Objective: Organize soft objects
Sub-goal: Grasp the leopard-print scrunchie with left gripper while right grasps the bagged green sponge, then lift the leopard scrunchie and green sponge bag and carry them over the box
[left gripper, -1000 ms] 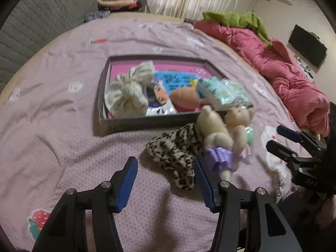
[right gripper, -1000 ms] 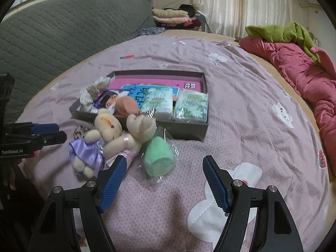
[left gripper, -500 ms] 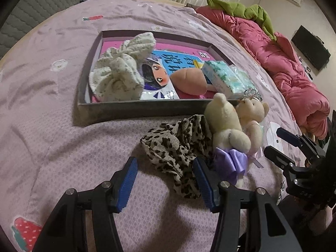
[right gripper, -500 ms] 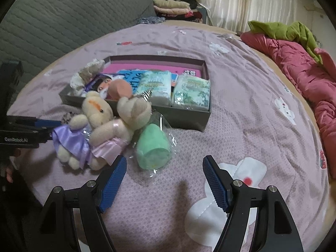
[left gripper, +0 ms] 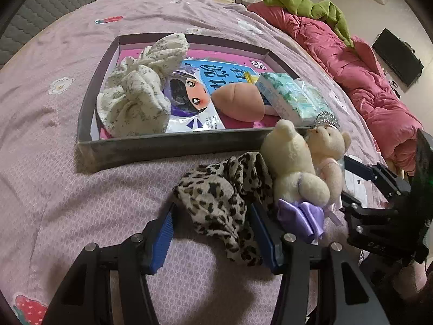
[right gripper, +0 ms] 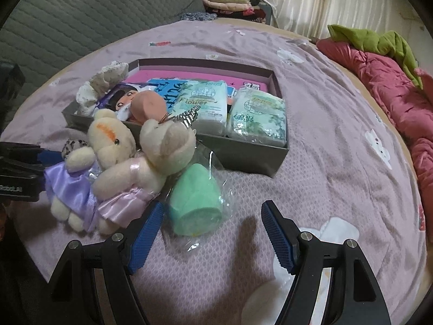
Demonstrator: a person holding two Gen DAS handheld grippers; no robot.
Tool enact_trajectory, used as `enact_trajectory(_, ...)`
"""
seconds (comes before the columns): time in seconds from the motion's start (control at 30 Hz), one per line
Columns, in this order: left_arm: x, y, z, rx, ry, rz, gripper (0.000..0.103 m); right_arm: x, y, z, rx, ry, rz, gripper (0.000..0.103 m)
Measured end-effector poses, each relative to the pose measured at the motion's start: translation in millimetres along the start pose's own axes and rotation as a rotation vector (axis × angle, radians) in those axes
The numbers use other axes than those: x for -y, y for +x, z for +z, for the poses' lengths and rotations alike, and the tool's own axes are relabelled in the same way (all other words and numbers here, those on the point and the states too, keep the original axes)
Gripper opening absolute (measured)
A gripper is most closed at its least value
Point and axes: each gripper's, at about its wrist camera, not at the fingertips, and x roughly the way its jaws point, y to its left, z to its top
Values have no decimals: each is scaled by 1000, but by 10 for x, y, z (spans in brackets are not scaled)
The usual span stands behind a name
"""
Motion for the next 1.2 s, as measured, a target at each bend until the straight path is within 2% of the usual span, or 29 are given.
enact_trajectory(0.3,68,95,62,-15,-3,-28,48,9,115,46,-2,-1,4,76)
enact_trajectory(0.33,72,100,65,-17,-6,-34,46,21,119,51,-4,8,19,72)
enact_trajectory(0.37,85,114,68,-23,-8,-45,45,30,119,59,-4,16,33,63)
enact_trajectory(0.47,145,143,67,-29,6,-41,43,13,118,79,-4,12,60,49)
enact_trajectory(0.8,189,176,96,-23,-9,-84,16,15,85,87,-2,23,71,47)
enact_trajectory(1.0,169,111,90,-2,-2,-98,12,68,-21,92,25,47,69,47)
enact_trajectory(1.2,183,-127,107,67,10,-114,11,93,-185,95,70,54,70,47)
